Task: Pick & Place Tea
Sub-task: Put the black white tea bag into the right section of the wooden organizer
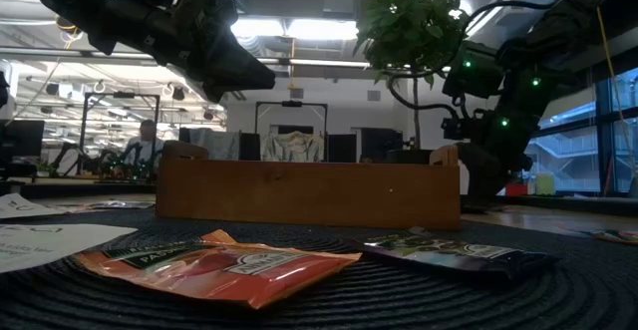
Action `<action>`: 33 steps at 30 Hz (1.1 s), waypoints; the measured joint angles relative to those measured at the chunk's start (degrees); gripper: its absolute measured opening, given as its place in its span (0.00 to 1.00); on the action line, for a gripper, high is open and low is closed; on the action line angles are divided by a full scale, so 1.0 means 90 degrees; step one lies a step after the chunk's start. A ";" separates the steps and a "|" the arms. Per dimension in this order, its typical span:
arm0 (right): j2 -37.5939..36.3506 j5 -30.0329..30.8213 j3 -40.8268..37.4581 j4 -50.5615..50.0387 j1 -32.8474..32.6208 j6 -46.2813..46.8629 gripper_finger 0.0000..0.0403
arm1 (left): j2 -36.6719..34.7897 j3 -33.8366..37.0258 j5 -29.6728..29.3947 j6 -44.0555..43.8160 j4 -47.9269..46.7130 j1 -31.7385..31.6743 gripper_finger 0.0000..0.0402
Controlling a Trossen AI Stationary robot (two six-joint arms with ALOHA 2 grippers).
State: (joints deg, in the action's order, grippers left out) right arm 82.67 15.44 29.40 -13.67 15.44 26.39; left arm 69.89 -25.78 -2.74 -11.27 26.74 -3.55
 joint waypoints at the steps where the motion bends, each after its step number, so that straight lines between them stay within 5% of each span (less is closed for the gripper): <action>1: -0.0022 -0.0002 -0.0002 0.0000 0.0002 0.0000 0.01 | 0.0000 0.0000 0.0000 0.0000 0.0000 0.0000 0.19; 15: -0.1456 -0.0048 -0.0023 0.0215 -0.0819 0.0376 0.01 | 0.0000 0.0000 -0.0084 0.0104 0.0005 0.0000 0.19; 33: -0.1734 0.1115 -0.0010 0.3430 -0.2443 -0.1129 0.01 | -0.0005 0.0000 -0.0083 -0.0331 0.0296 0.0007 0.19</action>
State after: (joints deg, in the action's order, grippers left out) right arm 67.07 25.48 29.31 17.20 -6.55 16.23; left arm 69.84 -25.78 -3.49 -14.25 29.41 -3.49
